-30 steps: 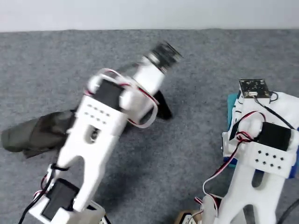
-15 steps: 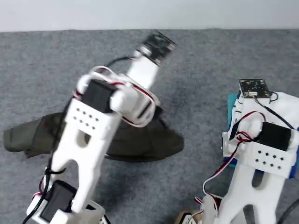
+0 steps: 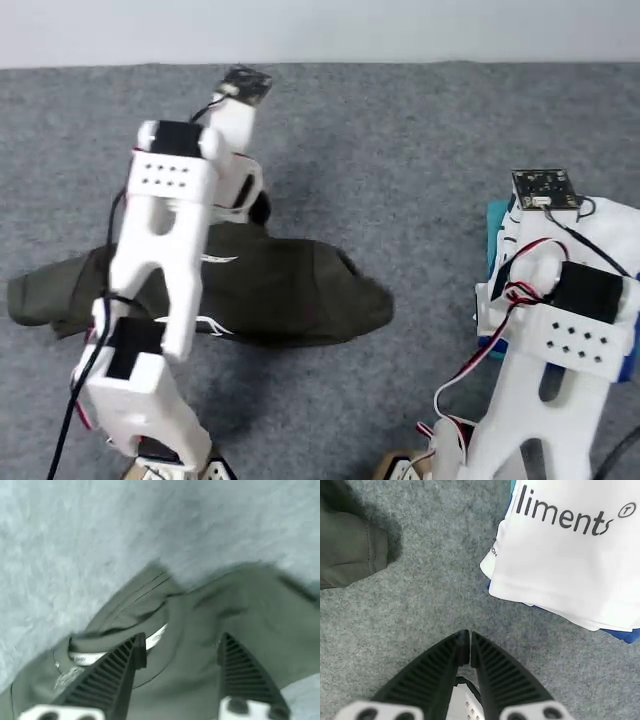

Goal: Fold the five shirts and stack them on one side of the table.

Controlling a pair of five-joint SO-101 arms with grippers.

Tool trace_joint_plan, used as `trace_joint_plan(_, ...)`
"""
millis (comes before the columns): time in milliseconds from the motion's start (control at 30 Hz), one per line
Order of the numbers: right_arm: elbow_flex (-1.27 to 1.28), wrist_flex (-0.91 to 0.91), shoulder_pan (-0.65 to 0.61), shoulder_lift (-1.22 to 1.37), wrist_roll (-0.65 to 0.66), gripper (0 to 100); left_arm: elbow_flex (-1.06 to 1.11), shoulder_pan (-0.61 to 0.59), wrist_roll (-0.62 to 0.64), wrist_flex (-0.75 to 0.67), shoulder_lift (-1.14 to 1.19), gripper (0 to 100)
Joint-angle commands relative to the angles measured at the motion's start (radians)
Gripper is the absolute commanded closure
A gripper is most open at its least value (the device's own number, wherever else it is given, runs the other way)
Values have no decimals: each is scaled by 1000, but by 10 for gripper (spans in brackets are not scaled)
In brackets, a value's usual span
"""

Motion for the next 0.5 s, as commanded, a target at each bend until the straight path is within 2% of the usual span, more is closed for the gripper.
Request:
trace_joint_plan(0, -6, 41, -10, -18, -11, 990, -61, -110, -32, 64, -31, 765)
trace_joint_plan(133, -6, 39, -12, -18, -12, 990, -85, -247, -34, 133, -121, 765)
trace_joint_plan(267, -6, 38, -47, -18, -12, 990, -41, -430, -35, 137, -209, 786)
trace_joint_plan(467, -6, 38, -157, -16, -14, 990, 162, -562, -175, 123, -192, 786)
